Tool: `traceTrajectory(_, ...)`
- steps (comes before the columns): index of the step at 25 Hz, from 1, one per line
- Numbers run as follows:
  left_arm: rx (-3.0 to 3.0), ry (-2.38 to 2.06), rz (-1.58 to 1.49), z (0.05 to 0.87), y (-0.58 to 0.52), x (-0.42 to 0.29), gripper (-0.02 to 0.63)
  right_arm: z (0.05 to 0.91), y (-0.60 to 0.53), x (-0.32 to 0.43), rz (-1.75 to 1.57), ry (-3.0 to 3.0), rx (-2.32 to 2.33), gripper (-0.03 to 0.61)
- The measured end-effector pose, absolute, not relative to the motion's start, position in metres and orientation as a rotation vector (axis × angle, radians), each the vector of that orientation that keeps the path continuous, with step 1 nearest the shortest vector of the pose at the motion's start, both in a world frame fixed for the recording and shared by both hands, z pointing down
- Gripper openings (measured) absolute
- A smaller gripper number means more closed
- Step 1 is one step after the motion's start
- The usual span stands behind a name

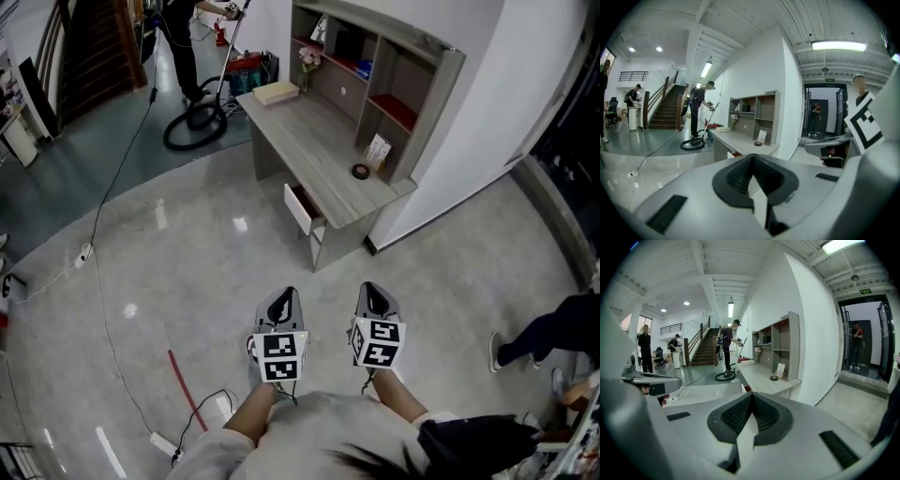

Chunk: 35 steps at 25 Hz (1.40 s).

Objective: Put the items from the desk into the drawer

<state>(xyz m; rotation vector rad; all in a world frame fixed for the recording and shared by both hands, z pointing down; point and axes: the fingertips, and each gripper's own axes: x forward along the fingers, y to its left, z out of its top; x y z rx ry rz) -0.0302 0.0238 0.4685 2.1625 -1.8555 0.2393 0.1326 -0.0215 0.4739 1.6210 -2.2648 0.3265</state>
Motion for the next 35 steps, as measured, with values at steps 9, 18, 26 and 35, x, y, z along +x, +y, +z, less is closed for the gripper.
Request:
traceTrajectory(9,2.242,-1.793,0.246,0.455,-0.057,-0.115,-0.003,0.458,-0.086,0.054,0.315,-2.224,1.711,-0.001)
traceTrajectory(18,2.295,-1.702,0.222,0.455,-0.116,-0.160,-0.003,0.457,-0.126,0.022,0.334,-2.115,1.830,-0.002)
traceTrajectory(26,2.382,-1.598,0.261,0.459,-0.162,-0.180,-0.003,0.461,-0.153,0.001,0.375,-2.029,1.938,-0.001)
traceTrajectory(35,2.467,-1.482,0.322,0.474,-0.213,-0.181,-0.003,0.482,-0.177,0.004,0.447,-1.916,2.065,-0.002)
